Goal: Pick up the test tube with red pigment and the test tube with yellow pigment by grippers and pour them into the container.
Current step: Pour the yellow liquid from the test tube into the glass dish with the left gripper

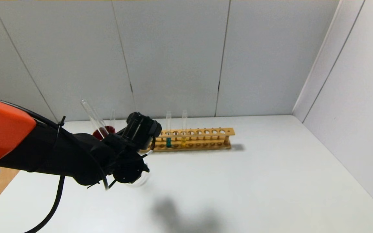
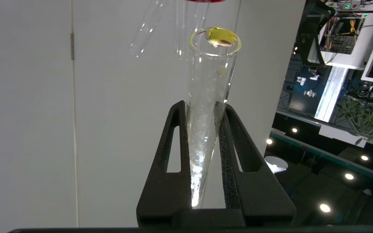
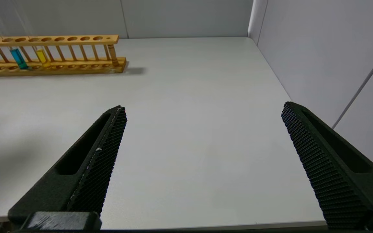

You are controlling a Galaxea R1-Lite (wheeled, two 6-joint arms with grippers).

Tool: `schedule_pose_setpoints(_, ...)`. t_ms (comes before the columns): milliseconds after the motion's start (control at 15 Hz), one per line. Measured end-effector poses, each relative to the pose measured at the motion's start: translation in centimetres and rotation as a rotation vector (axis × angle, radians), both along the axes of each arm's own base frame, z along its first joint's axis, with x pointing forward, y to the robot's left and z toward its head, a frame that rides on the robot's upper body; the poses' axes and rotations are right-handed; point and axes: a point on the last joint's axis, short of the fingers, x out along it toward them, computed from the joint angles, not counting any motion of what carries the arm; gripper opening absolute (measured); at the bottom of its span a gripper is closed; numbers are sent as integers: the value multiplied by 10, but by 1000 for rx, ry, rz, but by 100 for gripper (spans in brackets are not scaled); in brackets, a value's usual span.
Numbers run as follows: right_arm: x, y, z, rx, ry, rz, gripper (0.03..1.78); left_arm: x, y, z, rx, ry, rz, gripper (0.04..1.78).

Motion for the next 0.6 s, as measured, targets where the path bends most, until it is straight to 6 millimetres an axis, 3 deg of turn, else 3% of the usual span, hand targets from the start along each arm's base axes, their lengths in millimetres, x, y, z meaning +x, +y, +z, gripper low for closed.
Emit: schedule_pose_setpoints(600, 0, 0, 0, 0, 0, 0, 175, -1, -4, -4, 11, 4, -6, 31)
